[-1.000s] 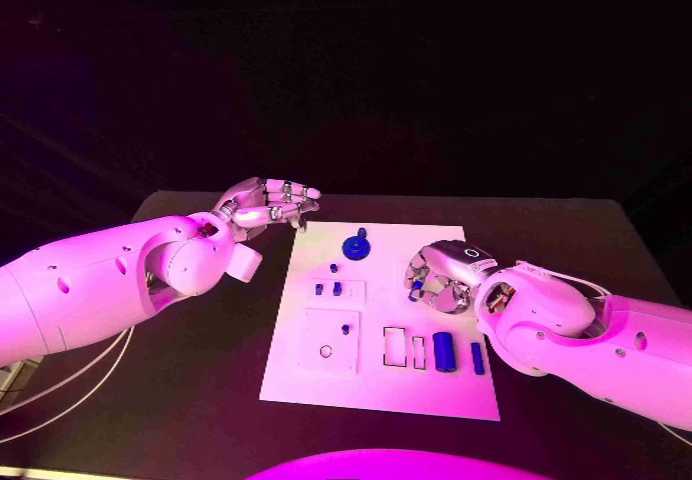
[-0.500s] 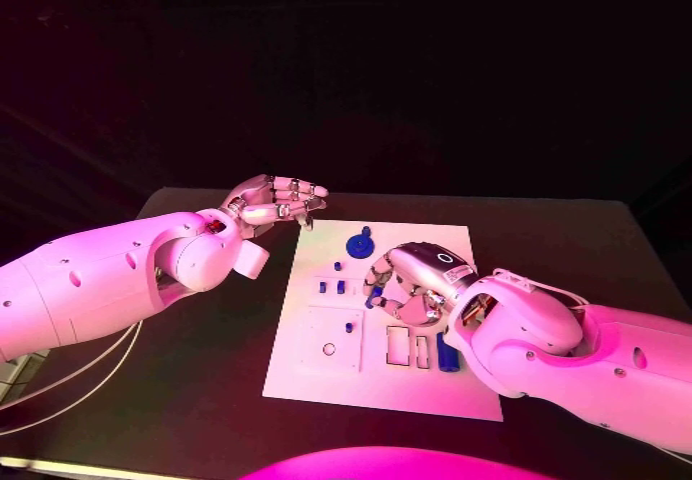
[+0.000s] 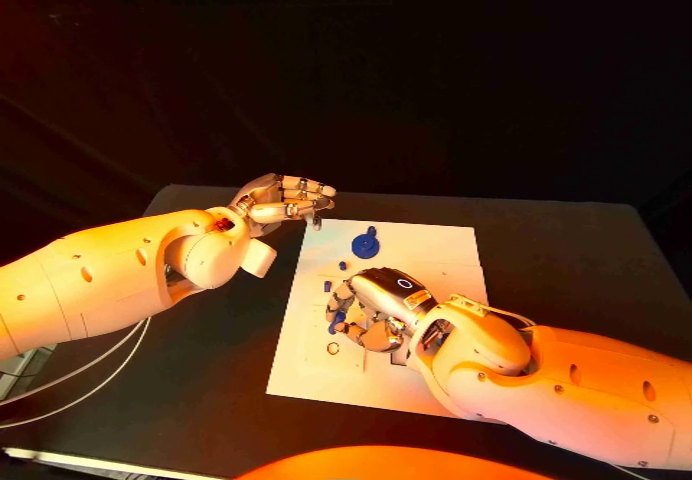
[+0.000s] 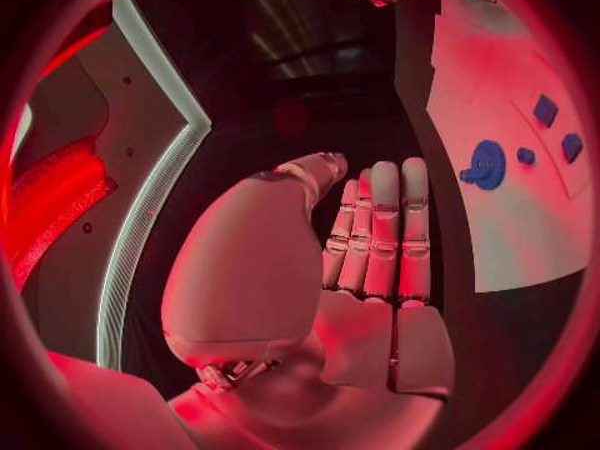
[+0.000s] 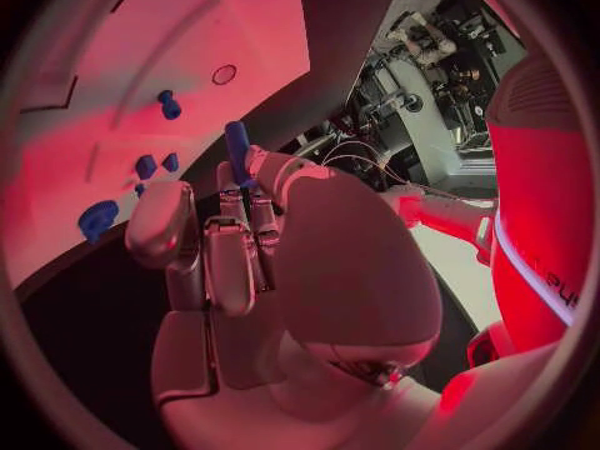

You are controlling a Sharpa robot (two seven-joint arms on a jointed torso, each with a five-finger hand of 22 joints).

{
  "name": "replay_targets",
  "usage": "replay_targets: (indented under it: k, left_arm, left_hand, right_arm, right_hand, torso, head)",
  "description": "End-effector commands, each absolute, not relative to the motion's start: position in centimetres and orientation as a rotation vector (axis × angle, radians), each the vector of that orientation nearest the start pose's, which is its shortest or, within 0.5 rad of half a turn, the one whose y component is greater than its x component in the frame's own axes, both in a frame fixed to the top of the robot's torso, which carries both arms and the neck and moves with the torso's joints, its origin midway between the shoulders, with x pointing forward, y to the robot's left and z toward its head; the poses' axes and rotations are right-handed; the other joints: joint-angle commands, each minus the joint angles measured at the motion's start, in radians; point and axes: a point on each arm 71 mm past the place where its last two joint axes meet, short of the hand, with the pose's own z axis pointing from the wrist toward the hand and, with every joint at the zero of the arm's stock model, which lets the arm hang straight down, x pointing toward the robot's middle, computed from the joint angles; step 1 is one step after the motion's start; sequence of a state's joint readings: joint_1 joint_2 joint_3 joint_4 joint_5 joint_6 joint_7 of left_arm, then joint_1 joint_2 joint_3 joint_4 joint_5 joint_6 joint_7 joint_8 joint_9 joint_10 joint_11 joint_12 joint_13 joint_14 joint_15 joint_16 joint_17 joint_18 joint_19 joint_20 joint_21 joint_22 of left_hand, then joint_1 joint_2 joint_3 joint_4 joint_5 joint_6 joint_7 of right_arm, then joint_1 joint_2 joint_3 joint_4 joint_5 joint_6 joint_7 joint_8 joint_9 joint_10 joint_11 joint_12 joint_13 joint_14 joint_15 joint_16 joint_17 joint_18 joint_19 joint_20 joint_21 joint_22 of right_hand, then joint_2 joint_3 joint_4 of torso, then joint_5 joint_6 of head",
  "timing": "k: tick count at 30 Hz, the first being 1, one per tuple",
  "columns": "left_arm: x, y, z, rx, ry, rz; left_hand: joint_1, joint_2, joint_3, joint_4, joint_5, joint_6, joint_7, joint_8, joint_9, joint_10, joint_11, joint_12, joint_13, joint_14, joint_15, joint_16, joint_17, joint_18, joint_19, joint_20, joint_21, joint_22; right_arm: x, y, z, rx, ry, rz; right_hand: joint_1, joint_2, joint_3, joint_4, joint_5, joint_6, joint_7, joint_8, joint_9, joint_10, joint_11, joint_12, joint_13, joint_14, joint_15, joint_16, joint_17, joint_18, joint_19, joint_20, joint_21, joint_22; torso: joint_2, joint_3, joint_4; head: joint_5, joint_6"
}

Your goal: Assemble the parts on the task board

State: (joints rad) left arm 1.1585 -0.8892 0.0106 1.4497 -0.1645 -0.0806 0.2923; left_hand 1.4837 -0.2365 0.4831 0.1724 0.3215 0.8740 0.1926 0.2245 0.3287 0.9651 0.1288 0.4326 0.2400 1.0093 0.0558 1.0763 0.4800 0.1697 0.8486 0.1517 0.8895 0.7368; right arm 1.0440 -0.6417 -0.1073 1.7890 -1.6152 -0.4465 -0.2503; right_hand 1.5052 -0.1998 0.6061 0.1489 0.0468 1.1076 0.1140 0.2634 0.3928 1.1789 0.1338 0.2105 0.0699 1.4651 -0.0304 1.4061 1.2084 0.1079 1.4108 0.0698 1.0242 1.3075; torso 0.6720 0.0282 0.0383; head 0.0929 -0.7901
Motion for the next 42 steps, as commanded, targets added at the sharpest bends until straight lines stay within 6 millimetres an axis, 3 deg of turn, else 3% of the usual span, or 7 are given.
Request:
replay_targets:
  k: [1,13,42]
  left_arm:
    - [49.4,23.7,-18.7,-0.972,1.608,-1.585]
    - [49.3,23.6,-18.7,-0.971,1.61,-1.588]
    - [49.4,23.7,-18.8,-0.973,1.611,-1.584]
  left_hand:
    - [0.0,0.014,0.001,-0.006,0.002,-0.001,0.004,0.002,-0.001,-0.007,0.0,0.005,-0.001,-0.003,0.001,-0.005,-0.001,0.013,-0.002,0.003,-0.005,-0.002]
    - [0.0,0.014,0.001,-0.006,0.002,-0.001,0.004,0.002,-0.001,-0.007,0.0,0.005,-0.001,-0.003,0.001,-0.005,-0.001,0.013,-0.002,0.003,-0.005,-0.002]
    - [0.0,0.015,0.001,-0.008,0.002,-0.001,0.004,0.003,-0.001,-0.007,0.0,0.006,-0.001,-0.002,0.001,-0.007,-0.002,0.014,-0.001,0.003,-0.006,-0.002]
  right_arm:
    - [36.2,-3.8,-23.1,-0.325,1.64,1.025]
    - [36.1,-3.2,-25.1,-0.382,1.716,0.995]
    - [36.0,-3.2,-26.1,-0.438,1.74,0.902]
  right_hand:
    - [0.0,0.012,0.008,-0.001,0.005,-0.006,0.002,0.004,0.001,0.102,-0.092,0.006,0.046,0.036,-0.004,0.003,-0.001,-0.012,-0.001,-0.003,-0.006,0.073]
    - [-0.002,0.012,0.011,-0.004,0.005,-0.007,0.003,0.005,0.003,0.102,-0.092,0.004,0.047,0.036,-0.003,0.003,-0.002,-0.011,-0.002,-0.002,-0.01,0.072]
    - [-0.005,0.012,0.012,-0.007,0.005,-0.008,0.003,0.006,0.005,0.102,-0.091,0.003,0.048,0.036,-0.003,0.004,-0.001,-0.012,-0.002,-0.002,-0.007,0.074]
  torso:
    - [0.001,0.0012,0.0004]
    - [0.0,0.0021,-0.0004]
    - [0.0,0.0018,-0.001]
  head:
    - [0.005,-0.003]
    - [0.01,-0.014]
    - [0.013,-0.02]
